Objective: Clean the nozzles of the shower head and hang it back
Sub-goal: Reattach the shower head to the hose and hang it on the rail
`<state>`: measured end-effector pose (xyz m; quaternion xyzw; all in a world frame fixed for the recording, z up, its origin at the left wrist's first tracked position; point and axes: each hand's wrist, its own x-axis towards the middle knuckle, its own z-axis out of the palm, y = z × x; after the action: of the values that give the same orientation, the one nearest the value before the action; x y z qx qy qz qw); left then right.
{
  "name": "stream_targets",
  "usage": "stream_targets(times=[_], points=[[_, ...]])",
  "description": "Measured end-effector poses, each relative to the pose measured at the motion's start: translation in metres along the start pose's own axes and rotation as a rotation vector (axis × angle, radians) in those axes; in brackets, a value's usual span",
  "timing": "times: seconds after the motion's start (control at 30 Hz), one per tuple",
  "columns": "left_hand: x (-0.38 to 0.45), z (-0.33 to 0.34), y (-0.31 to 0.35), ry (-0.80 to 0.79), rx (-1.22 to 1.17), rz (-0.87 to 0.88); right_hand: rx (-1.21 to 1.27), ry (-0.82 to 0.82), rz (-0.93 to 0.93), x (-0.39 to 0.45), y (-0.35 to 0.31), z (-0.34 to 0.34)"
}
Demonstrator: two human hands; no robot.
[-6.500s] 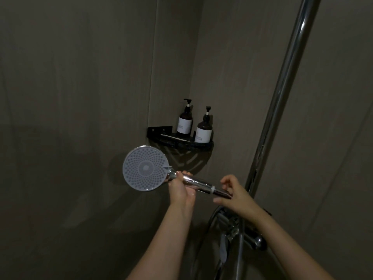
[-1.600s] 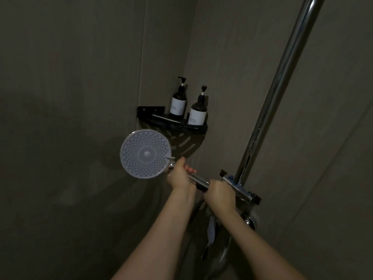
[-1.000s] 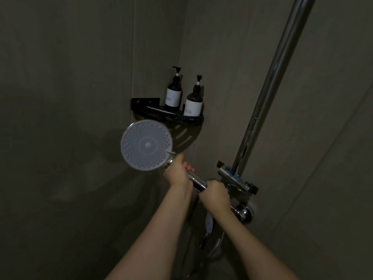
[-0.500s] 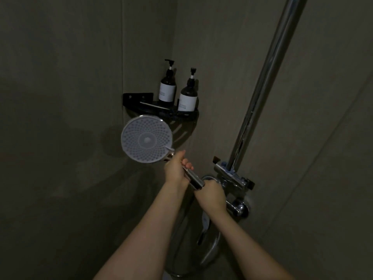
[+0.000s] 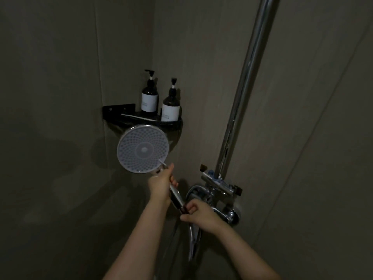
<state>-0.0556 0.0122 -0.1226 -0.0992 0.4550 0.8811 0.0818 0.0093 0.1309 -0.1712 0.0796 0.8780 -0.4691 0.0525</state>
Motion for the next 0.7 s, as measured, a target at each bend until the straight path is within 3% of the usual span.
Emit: stream_targets(times=[0.1, 0.23, 0.4, 0.53, 0.7], points=[[0.001, 0.002, 0.003, 0.151, 0.121, 0.093, 0.022, 0.190, 0.061, 0.003, 0.012, -0.009], [0.006, 0.000, -0.001, 0.242, 0.333, 0.162, 0.343, 0.330, 0.320, 0.006, 0.029, -0.021], [0.002, -0.006, -0.009, 0.085, 0.340, 0.165, 0.630, 0.349, 0.460, 0.014, 0.039, -0.026], [0.001, -0.011, -0.015, 0.069, 0.405, 0.195, 0.733, 0.376, 0.455, 0.030, 0.032, -0.017], [0.002, -0.016, -0.018, 0.038, 0.433, 0.113, 0.957, 0.488, 0.461, 0.041, 0.030, -0.005]])
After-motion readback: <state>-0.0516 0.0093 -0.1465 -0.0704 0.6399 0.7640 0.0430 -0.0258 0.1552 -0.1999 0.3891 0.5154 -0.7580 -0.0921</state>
